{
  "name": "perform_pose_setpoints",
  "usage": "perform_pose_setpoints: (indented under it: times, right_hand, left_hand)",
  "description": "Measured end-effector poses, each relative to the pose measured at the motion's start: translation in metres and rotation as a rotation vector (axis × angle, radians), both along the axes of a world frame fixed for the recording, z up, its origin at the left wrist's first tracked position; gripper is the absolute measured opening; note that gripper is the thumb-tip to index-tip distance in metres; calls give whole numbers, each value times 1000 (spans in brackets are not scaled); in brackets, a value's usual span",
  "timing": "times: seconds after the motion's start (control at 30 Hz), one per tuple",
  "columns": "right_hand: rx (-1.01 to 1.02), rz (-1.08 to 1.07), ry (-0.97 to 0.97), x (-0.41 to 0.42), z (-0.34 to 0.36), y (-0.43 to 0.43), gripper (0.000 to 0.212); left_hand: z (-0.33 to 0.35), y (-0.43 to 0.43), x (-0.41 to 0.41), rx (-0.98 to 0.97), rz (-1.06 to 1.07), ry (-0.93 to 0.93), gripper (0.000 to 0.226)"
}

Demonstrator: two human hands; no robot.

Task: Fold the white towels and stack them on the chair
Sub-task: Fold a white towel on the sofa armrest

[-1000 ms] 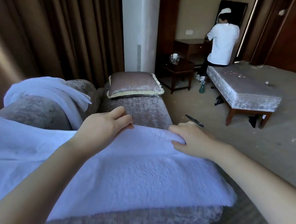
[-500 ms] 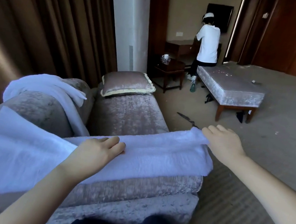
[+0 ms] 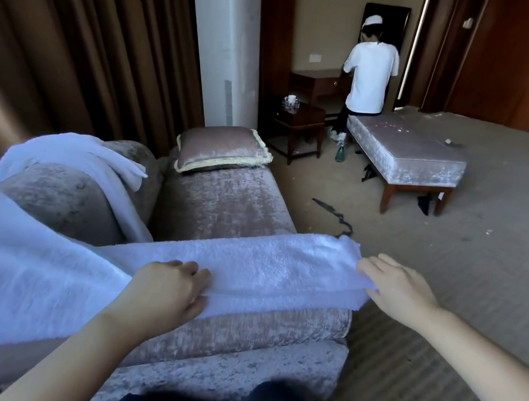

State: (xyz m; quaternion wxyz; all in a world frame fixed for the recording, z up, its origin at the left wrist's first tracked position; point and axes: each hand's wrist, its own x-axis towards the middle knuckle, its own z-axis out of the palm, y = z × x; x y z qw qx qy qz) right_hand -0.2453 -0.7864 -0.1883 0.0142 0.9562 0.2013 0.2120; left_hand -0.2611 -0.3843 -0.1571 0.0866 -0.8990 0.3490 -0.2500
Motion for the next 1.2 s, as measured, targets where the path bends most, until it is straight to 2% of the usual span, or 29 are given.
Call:
perform_pose_setpoints:
  times: [0.07,0.17,0.27,0.33,0.4,0.5,0.6,0.73,0.9,1.1,1.13,1.2]
  right_hand:
    - [205,-97,93,8,0,-7,41]
    - [395,-90,120,29,-1,-14,51]
    - [362,-31,254,53,4,-14,63]
    - [329,25,312,67,10,-14,63]
    - [317,108,311,79,12,-14,57]
    - [298,167,312,88,7,-14,39]
    - [383,170,277,87,3,-17,24]
    - [626,181,335,85,7,-19,16]
    - [671,33,277,86,7,-27,27]
    - [550,-34,284,71,-3,-37,23]
    - [572,-62,278,69,-4,-34,22]
    - [749,-117,312,66,-4,-27,16]
  left_hand:
    - [6,-9,4,-30,-43,-2,30]
    - [8,-31,13,-72,-114,4,38]
    - [8,-52,22,-91,-162,27,45]
    - [11,-61,29,-110,-169,23,45]
    - [12,-65,37,-124,-168,16,41]
    - [12,-67,47,-146,-142,39,39]
    - [7,-69,50,-142,-116,53,36]
    - [5,-70,55,-156,-94,71,35]
    - [5,-70,61,-162,-91,75,37]
    - [5,-70,54,-157,-157,79,34]
    - [6,-71,52,-163,-182,85,33]
    - [6,-75,46,-164,-232,98,31]
